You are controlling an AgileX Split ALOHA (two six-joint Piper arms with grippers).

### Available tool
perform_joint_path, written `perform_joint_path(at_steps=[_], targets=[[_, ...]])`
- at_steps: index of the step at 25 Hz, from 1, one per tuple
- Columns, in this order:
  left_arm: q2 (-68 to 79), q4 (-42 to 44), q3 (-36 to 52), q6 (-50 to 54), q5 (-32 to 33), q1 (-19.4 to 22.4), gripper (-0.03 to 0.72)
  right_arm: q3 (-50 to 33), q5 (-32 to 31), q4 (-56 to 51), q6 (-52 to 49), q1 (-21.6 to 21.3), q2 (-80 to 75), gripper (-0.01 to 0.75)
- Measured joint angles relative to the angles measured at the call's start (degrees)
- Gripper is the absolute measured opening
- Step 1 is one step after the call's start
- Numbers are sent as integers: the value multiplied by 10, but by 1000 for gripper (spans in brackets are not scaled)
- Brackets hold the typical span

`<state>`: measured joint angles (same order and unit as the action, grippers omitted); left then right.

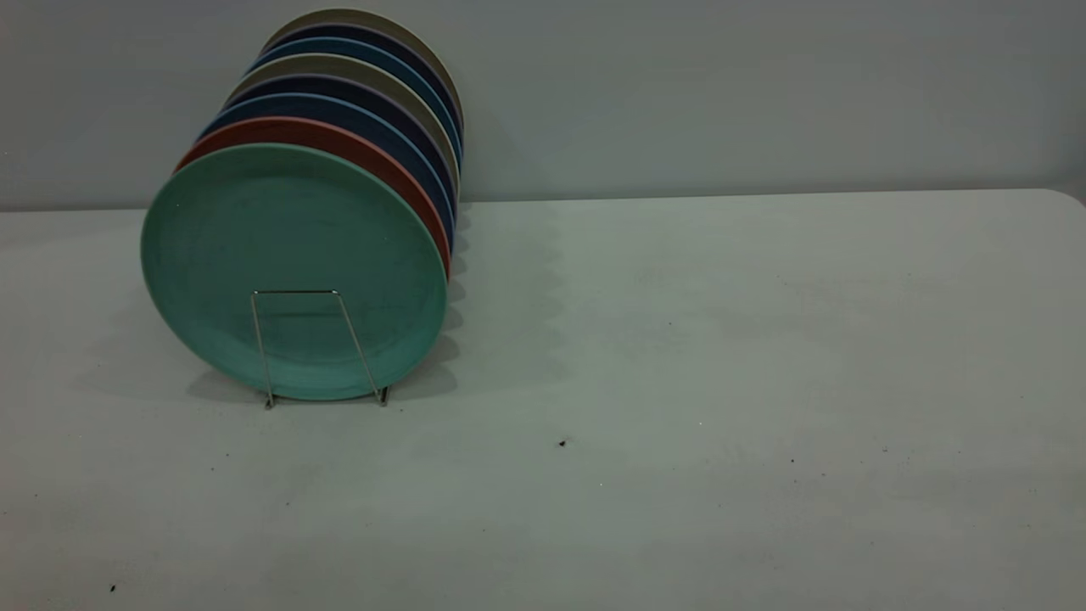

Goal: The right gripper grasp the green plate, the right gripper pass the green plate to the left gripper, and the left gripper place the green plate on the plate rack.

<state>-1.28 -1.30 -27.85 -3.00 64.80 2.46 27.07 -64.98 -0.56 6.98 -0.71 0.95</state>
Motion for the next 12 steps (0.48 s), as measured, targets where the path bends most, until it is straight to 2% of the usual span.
perform_joint_path(at_steps=[12], targets=[[0,0,0,0,0,0,526,0,0,-3,-5,0,0,546]])
